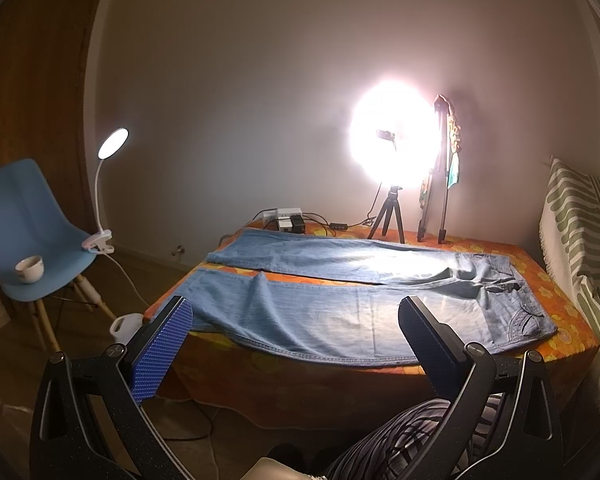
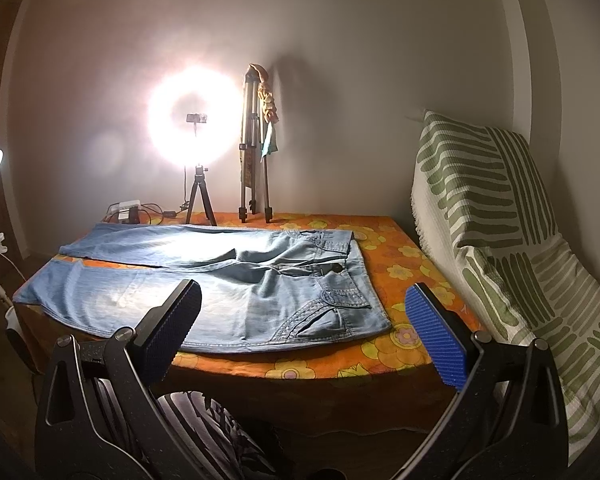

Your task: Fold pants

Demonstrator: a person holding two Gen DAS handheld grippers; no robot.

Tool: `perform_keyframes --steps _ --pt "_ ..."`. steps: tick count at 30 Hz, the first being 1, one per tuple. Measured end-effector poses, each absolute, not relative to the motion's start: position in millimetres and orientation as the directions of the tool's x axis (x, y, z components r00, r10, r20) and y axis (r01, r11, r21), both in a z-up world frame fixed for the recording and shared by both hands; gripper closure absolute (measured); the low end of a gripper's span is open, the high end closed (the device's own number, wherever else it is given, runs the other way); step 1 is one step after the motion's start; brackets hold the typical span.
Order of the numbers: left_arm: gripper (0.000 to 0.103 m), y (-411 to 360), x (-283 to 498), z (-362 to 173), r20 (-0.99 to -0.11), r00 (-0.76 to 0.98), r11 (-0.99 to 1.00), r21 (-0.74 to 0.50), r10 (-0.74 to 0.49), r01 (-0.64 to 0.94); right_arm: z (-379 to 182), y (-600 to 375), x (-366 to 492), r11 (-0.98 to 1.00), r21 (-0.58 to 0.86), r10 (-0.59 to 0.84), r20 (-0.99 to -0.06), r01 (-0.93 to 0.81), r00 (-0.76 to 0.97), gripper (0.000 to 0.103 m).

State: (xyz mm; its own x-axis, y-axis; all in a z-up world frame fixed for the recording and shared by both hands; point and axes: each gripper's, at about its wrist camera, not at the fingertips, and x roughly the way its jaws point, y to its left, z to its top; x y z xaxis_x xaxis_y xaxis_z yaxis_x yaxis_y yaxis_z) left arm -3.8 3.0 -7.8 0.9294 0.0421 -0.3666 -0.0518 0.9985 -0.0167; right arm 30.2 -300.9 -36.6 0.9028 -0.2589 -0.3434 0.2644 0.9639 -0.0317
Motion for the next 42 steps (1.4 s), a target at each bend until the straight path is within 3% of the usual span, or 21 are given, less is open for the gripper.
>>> perform_keyframes --steps 28,36,42 --pt "0.001 16 1 -8 -0.361 0.930 0.998 -0.003 0.064 -0.070 -34 -298 47 0.979 -0.024 -0.197 -0.332 0.201 0.922 0.000" --pt "0.001 35 26 -18 -0.400 0.910 0.994 0.022 0.108 -0.108 -26 -302 75 0.988 -0.053 -0.157 -0.326 0.148 0.932 0.000" --pt "0.009 59 60 -28 -0.457 0.882 0.993 0.012 0.112 -0.120 -19 -306 122 0.994 -0.054 -0.112 -0.353 0.099 0.929 0.000"
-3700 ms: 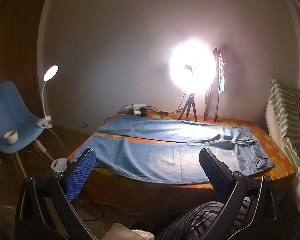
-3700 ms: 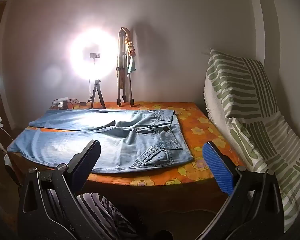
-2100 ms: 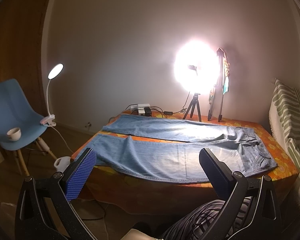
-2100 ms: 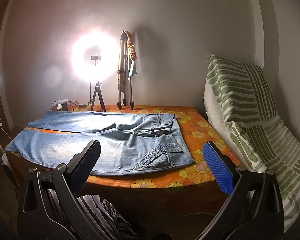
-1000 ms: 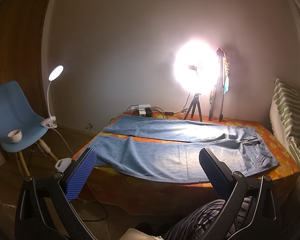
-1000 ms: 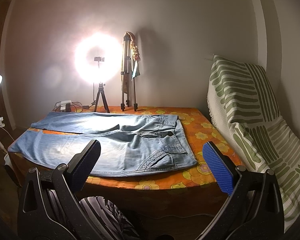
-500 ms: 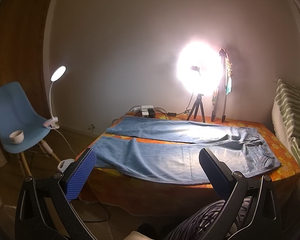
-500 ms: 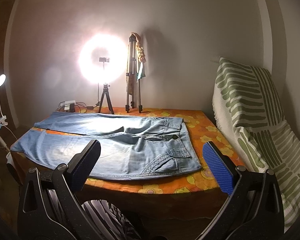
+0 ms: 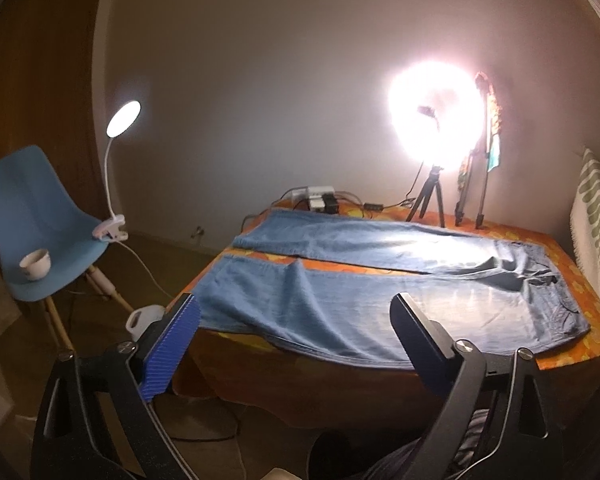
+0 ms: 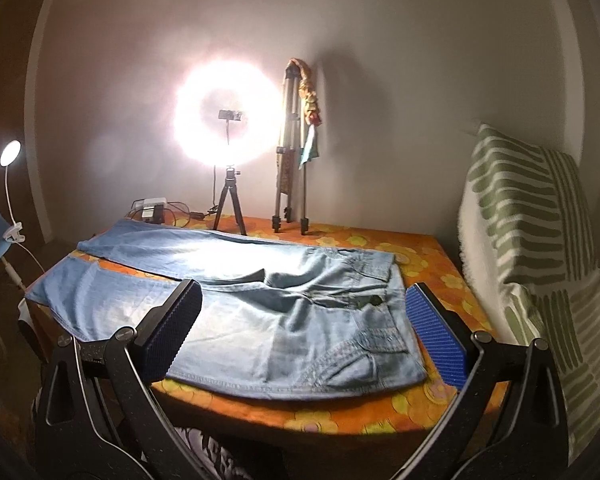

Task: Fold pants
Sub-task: 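Reach both grippers to the jeans and close the right gripper on the leg seam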

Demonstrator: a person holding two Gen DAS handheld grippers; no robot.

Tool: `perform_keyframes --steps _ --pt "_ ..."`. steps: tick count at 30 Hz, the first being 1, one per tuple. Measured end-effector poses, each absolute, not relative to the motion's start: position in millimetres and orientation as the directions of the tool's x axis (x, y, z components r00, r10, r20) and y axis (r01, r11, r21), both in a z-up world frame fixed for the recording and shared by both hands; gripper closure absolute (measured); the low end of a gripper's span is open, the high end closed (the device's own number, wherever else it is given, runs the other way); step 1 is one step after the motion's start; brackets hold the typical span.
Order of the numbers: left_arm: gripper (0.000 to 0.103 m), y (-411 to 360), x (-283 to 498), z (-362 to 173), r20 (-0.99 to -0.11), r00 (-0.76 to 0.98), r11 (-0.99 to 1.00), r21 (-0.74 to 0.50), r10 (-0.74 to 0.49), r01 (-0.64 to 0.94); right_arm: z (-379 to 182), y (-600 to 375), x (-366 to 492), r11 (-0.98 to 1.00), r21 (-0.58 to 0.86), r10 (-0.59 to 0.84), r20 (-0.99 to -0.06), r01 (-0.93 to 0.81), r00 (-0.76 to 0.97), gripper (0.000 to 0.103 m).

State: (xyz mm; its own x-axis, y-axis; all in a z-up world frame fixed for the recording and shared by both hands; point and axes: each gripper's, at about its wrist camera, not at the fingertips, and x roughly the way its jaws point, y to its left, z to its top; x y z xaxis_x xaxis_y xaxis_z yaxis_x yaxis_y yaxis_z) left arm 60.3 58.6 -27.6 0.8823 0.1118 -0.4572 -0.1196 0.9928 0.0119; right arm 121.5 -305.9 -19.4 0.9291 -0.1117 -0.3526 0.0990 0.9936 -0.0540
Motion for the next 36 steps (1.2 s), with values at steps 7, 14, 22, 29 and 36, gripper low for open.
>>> perform_keyframes --steps 7,14,22,29,36 --pt "0.012 74 110 -32 -0.493 0.859 0.990 0.051 0.140 -0.132 -14 -301 199 0.996 -0.085 -0.036 -0.395 0.002 0.918 0.004" --pt "0.019 74 176 -30 -0.529 0.834 0.987 0.108 0.156 -0.116 -13 -286 296 0.982 -0.149 0.035 -0.456 -0.115 0.889 0.012" --pt "0.024 79 274 -46 -0.610 0.786 0.994 0.058 0.107 -0.090 -39 -274 418 0.963 -0.153 0.101 -0.559 -0.222 0.823 0.014" --pt "0.026 68 344 -74 -0.655 0.746 0.992 0.105 0.121 -0.068 -94 -272 525 0.946 -0.115 0.157 -0.655 -0.302 0.739 0.021" --pt "0.031 59 405 -110 -0.713 0.694 0.995 0.090 0.101 -0.052 -154 -267 602 0.900 -0.144 0.184 -0.729 -0.411 0.659 0.021"
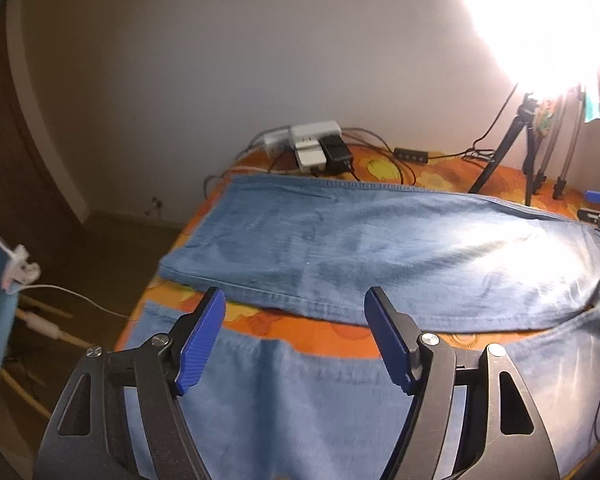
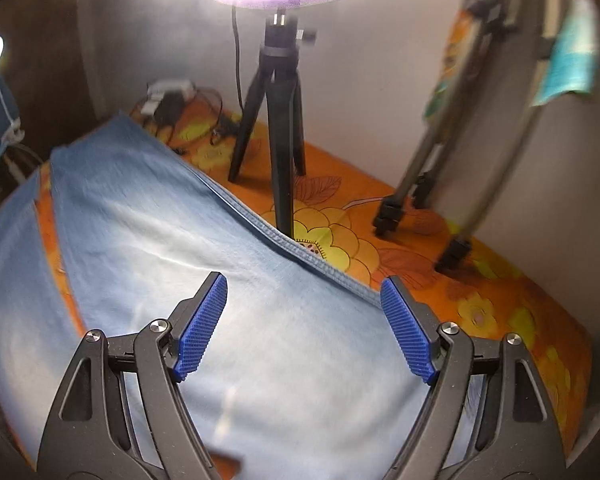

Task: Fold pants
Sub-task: 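Reach both grippers to the jeans and close the right gripper on the leg seam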

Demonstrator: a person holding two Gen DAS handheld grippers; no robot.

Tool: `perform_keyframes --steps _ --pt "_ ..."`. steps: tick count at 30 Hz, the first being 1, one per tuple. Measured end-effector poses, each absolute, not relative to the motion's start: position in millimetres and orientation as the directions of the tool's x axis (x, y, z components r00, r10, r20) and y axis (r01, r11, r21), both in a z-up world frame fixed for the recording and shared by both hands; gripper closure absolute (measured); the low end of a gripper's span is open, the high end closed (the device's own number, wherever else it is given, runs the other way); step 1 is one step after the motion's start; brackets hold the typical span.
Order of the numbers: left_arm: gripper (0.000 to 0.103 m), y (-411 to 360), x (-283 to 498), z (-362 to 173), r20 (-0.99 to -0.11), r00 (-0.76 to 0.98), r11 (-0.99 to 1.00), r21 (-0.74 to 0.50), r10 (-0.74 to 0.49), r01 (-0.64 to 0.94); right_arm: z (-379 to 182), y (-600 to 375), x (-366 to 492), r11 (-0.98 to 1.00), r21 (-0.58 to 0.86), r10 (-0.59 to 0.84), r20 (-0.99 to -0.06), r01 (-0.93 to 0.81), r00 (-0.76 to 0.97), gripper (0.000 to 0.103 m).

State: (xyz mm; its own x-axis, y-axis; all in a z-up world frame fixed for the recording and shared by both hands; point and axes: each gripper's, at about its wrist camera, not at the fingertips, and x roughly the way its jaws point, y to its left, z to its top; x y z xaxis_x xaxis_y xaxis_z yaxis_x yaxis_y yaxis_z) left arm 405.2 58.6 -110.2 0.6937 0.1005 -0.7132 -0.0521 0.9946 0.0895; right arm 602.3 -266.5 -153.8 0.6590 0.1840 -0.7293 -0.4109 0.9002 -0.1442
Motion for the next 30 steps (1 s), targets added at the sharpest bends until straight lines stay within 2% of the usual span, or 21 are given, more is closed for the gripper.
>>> perform_keyframes --steps 7,16,18,23,25,28,30 --pt "0.031 49 448 -146 -0.762 0.641 0.996 0.082 0.092 -0.045 -187 -261 654 0.851 -0.171 0.190 -0.781 -0.497 0.594 0.021" --pt "0.031 41 478 -160 -0.777 0.622 0.995 0.098 0.095 -0.030 -216 -260 682 0.820 -0.130 0.230 -0.818 -0.558 0.528 0.022" --pt "0.031 41 482 -160 -0.776 0.623 0.995 0.098 0.097 -0.032 -221 -260 685 0.815 -0.127 0.232 -0.823 -0.566 0.519 0.029" --pt "0.031 43 491 -160 -0.781 0.618 0.996 0.089 0.089 -0.032 -227 -262 691 0.816 -0.105 0.239 -0.834 -0.568 0.497 0.032" --pt "0.031 43 496 -161 -0.786 0.612 0.996 0.083 0.086 -0.034 -230 -264 692 0.818 -0.093 0.243 -0.838 -0.567 0.488 0.037" --pt "0.031 49 505 -163 -0.794 0.603 0.997 0.062 0.079 -0.049 -231 -263 691 0.817 -0.062 0.266 -0.841 -0.573 0.471 0.050" --pt "0.031 54 510 -165 -0.800 0.595 0.997 0.040 0.071 -0.065 -232 -262 690 0.819 -0.042 0.277 -0.845 -0.572 0.458 0.065"
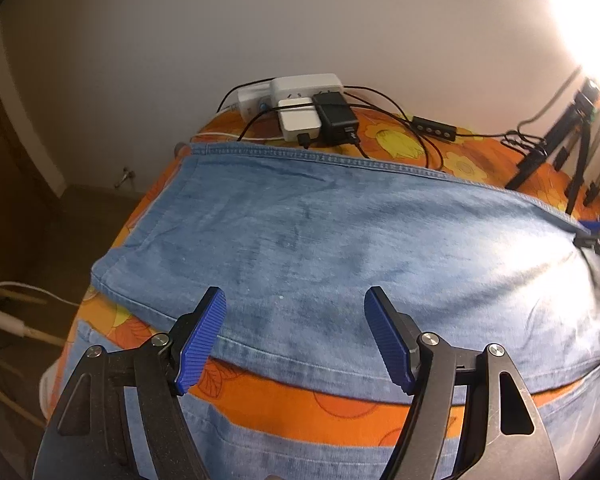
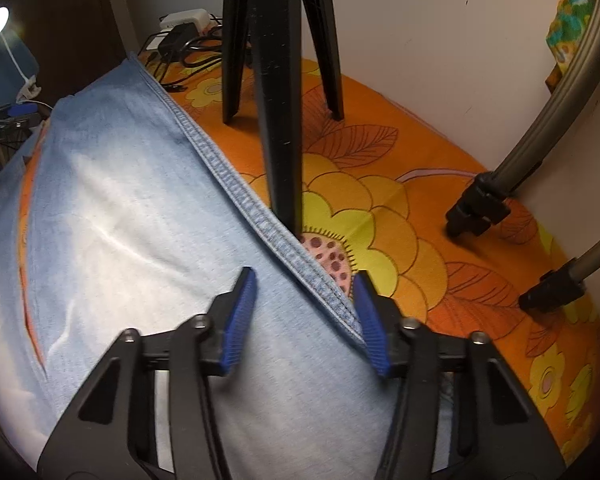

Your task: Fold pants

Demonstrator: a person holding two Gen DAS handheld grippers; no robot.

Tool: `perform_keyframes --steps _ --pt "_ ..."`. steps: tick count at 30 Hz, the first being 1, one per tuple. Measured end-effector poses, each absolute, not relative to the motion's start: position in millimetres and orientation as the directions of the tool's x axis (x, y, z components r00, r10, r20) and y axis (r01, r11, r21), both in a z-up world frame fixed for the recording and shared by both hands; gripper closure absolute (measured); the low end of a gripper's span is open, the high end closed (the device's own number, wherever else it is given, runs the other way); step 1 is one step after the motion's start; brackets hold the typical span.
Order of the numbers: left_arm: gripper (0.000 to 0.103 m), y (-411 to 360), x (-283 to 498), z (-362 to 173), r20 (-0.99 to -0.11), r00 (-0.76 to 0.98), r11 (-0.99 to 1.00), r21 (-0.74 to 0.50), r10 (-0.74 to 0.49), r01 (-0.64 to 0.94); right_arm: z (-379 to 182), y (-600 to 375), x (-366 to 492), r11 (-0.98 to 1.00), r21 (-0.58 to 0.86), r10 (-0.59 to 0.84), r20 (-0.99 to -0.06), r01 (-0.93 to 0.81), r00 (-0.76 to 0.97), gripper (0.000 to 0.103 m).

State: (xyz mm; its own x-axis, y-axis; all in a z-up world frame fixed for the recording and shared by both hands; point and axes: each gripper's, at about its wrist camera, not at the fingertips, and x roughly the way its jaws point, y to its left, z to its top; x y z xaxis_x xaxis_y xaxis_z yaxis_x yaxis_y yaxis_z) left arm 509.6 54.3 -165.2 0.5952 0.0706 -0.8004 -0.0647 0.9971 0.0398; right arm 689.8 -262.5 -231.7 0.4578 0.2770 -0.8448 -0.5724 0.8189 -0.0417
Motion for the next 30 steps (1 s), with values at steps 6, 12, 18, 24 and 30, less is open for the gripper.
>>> perform_keyframes --steps 6,12,18,24,30 --pt "0.031 74 522 -166 -0.814 0.578 0.993 -0.017 0.056 -0.120 -227 -257 670 0.817 -0.088 0.244 -0.843 -0.570 0.479 0.092" --pt "0.031 95 541 -156 -0.811 0.583 0.982 -0.069 0.046 -0.173 -205 -254 633 0.818 -0.119 0.249 -0.808 -0.562 0.534 0.096" --pt "0.031 113 562 -152 -0.818 0.575 0.962 -0.170 -0.015 -0.216 -185 -238 575 0.779 -0.198 0.250 -0.771 -0.595 0.585 0.096" --pt "0.031 114 578 -160 -0.829 0.555 0.940 -0.242 -0.072 -0.241 -176 -216 520 0.749 -0.260 0.245 -0.746 -0.610 0.619 0.097" --pt "0.031 104 599 -174 -0.845 0.517 0.916 -0.307 -0.137 -0.259 -187 -202 491 0.728 -0.282 0.236 -0.754 -0.625 0.614 0.097"
